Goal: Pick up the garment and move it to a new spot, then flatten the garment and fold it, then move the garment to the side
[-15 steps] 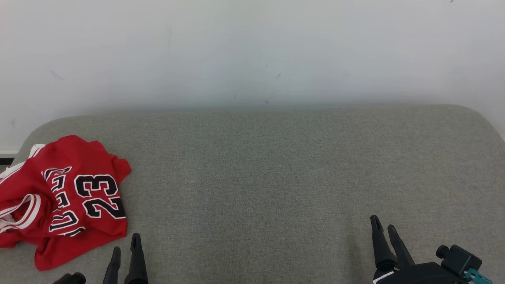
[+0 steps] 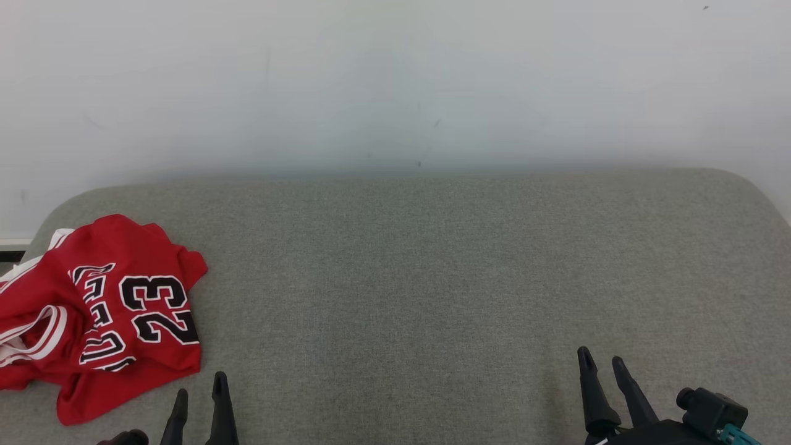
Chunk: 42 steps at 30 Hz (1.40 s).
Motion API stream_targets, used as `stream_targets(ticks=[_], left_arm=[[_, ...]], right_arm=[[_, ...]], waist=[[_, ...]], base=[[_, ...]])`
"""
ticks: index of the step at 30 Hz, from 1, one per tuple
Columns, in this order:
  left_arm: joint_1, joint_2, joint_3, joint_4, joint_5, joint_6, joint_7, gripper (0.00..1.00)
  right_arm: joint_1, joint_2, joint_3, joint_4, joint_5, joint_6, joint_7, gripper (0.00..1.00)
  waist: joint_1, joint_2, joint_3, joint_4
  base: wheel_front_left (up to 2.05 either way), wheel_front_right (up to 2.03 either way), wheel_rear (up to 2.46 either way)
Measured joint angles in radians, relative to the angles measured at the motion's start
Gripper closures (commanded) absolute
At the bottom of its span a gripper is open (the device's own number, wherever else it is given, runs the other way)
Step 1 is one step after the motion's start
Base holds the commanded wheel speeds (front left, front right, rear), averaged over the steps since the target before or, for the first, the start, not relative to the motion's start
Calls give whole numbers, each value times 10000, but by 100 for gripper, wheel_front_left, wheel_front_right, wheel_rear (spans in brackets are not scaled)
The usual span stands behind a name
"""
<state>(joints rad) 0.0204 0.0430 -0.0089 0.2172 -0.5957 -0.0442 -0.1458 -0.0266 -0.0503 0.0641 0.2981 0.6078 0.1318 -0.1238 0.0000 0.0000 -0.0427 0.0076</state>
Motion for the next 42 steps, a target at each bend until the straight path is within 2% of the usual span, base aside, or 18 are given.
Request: stream_targets(ticks=[22, 42], left_arm=[[329, 27, -86, 96, 2113, -98, -550, 0], [407, 38, -151, 222, 3628, -171, -936, 0]], right_arm=[[430, 6, -42, -268, -2318, 0, -192, 0], [553, 4, 127, -320, -3762, 0, -447, 0]], waist=[[0, 0, -315, 27], [0, 0, -378, 54]], base=[[0, 0, 0], [0, 0, 0]])
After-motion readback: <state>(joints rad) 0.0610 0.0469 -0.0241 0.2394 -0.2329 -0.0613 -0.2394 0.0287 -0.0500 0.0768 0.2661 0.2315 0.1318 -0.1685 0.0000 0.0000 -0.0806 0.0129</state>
